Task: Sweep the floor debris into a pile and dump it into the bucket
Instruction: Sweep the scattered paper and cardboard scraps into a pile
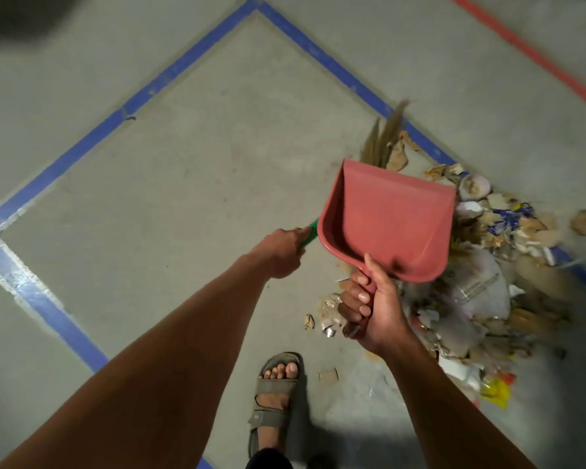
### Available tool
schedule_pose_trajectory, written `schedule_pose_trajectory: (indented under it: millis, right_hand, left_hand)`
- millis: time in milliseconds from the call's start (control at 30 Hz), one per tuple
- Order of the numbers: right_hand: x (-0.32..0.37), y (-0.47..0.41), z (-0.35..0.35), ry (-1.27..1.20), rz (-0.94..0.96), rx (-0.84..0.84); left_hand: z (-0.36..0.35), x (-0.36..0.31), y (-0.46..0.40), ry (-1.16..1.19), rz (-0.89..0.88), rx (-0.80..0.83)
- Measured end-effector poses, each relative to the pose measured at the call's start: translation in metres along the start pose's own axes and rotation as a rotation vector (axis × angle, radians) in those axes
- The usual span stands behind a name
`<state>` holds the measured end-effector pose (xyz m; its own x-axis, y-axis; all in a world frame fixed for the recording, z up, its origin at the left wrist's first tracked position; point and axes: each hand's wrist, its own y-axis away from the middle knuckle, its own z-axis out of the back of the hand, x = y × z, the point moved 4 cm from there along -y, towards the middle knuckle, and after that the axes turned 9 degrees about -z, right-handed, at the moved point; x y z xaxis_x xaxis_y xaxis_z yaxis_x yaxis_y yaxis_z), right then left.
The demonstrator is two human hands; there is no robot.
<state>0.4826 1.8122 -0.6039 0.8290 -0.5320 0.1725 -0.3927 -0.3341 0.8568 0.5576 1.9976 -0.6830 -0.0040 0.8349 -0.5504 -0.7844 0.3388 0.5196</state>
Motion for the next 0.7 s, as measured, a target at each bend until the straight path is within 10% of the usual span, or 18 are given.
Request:
schedule_pose_trajectory:
  millis: [200,500,700]
  right_hand:
    - [0.022,0.047,0.048,-0.043,0.064,0.020]
    - [0.010,0.109,0.111,-0.091,0.103,0.120]
    - [-0.017,0.154,0.157,-0.039,0.121,0.066]
  left_hand:
    - [-0.014,-0.039,0.021,-0.055,-0.189,-0.007]
    - [-0.035,-0.069,0.068,-0.132,0.157,-0.102]
    - [-0.098,-0.122,0.111,-0.059,0.042,-0.016]
